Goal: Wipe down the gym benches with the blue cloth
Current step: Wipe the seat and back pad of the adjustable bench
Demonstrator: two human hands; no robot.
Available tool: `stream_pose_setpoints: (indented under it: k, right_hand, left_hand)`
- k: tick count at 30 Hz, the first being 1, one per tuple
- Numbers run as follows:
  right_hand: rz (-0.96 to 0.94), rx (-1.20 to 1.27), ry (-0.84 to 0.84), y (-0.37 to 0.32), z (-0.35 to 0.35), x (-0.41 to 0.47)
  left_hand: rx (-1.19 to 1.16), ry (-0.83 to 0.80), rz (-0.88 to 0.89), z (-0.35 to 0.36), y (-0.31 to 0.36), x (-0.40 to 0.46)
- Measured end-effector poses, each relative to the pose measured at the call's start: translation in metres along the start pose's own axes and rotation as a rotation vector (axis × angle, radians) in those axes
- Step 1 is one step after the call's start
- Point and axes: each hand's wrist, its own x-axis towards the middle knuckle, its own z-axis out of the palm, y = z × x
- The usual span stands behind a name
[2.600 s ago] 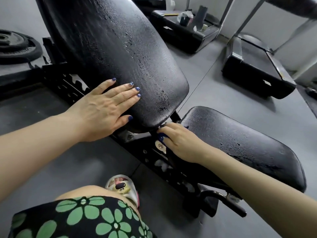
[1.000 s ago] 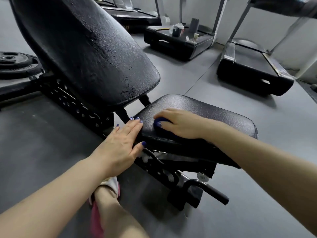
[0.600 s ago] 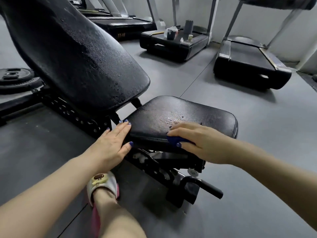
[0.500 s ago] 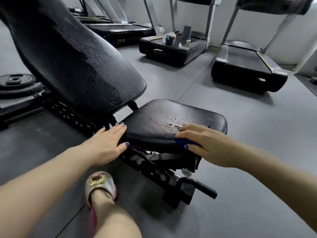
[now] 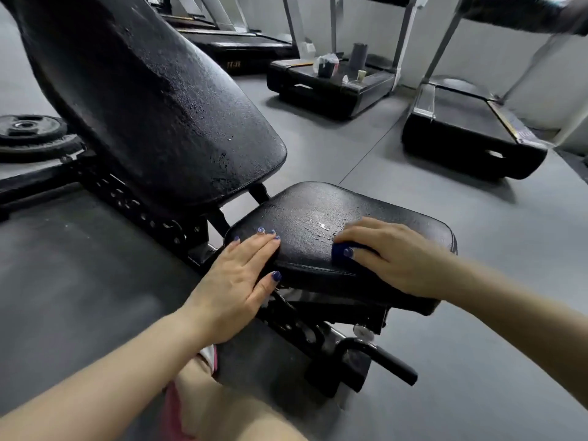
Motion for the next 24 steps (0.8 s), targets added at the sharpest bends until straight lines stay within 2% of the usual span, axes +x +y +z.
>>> stream_pose_setpoints:
  k: [3, 7, 10, 17, 24]
  right_hand:
    - [0.003, 0.002, -0.095, -0.001, 0.022, 0.081]
    - [0.008, 0.006, -0.153, -0.009, 0.048, 0.155]
    - [-0.006, 0.022, -0.134, -0.008, 0.040, 0.133]
    - [0.052, -0.012, -0.092, -0.009, -0.006, -0.001]
    - [0.168, -0.121, 0.029, -0.034, 0.009, 0.003]
  left_hand:
    - [-0.013, 0.107, 0.000, 0.011, 0.003, -0.003]
    - [-0.008, 0.154, 0.038, 0.014, -0.001, -0.004]
    - [-0.016, 0.144, 0.058, 0.013, -0.003, -0.005]
    - [0.018, 0.058, 0.038, 0.004, -0.005, -0.004]
    - [0.004, -0.044, -0.045, -0.009, 0.007, -0.003]
